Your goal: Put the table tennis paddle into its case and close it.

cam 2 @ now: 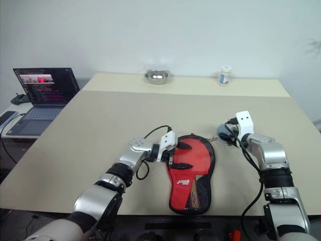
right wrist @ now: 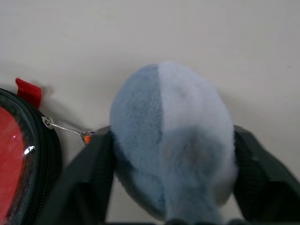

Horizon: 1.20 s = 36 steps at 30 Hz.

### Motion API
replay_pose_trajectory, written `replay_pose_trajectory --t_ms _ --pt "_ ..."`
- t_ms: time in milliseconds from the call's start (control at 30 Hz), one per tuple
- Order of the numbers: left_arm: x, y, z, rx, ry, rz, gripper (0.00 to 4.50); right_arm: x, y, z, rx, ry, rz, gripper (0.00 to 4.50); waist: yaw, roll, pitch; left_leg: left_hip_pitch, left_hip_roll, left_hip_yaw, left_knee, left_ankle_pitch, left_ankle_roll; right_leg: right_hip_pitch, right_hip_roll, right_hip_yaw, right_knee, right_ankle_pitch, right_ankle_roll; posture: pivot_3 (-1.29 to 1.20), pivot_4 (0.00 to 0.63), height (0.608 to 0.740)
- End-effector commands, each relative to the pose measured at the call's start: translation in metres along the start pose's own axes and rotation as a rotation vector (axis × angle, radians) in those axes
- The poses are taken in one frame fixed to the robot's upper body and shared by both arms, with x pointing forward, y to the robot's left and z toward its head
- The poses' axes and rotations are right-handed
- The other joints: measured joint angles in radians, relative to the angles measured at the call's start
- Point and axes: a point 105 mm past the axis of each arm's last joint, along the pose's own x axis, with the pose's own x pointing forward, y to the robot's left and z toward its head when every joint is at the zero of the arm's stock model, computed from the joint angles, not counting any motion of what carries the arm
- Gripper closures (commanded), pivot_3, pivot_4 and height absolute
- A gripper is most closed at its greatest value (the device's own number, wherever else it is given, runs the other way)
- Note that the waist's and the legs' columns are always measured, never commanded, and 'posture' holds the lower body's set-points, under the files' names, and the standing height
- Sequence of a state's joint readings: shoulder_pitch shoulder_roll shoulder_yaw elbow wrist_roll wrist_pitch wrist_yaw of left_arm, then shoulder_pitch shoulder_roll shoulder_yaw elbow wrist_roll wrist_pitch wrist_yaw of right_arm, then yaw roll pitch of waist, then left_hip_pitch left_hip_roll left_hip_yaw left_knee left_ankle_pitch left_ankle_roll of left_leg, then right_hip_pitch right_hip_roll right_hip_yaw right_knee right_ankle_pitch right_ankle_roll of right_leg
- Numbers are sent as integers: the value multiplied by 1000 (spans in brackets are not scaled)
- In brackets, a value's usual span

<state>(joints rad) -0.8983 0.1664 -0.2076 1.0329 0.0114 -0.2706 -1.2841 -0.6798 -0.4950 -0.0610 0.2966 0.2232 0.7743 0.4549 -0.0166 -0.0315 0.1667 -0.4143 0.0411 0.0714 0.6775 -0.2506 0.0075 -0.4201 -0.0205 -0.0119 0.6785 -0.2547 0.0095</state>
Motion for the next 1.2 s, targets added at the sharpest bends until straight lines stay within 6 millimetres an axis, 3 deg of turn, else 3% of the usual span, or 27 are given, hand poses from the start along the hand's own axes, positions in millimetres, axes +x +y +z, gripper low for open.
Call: replay_pose_trajectory --t_ms 33,100,233,500,633,800,967,1200 --pt "11 -24 -31 -65 100 -92 0 -6 -4 13 2 -56 -30 2666 0 0 0 0 0 0 0 0 0 0 0 0 0 0 0 0 150 740" --pt "13 -26 -34 -74 108 -96 0 -9 -10 11 4 -50 -74 3275 0 2 -1 0 0 0 0 0 0 0 0 0 0 0 0 0 150 740" --pt "16 -29 -41 -105 120 -96 0 -24 -21 7 -9 -35 -132 3967 12 5 -5 0 0 0 0 0 0 0 0 0 -1 0 0 0 150 740" --pt "23 -38 -54 -171 143 -98 0 -72 -25 -20 -80 64 -173 4225 29 12 -15 0 -2 -2 0 -1 1 2 -2 -1 -4 -3 6 0 150 740" --pt "30 -41 -53 -176 141 -107 0 -105 -8 -39 -171 150 -123 4242 39 13 -18 1 -3 -6 0 -1 1 8 -2 -5 -7 -3 6 0 150 740" --pt "42 -44 -50 -168 147 -123 0 -153 36 -60 -346 267 29 4264 41 16 -30 2 -5 -12 -2 -3 4 15 -2 -10 -18 -4 7 0 150 740" --pt "51 -46 -46 -155 151 -130 0 -174 67 -76 -445 326 133 4272 43 10 -35 1 -10 -15 -1 -4 6 17 -8 -12 -20 -4 11 0 150 740" --pt "59 -50 -44 -144 161 -148 0 -190 81 -95 -496 409 262 4276 46 10 -36 3 -13 -19 -1 -6 10 23 -18 -21 -34 -5 12 0 150 740"
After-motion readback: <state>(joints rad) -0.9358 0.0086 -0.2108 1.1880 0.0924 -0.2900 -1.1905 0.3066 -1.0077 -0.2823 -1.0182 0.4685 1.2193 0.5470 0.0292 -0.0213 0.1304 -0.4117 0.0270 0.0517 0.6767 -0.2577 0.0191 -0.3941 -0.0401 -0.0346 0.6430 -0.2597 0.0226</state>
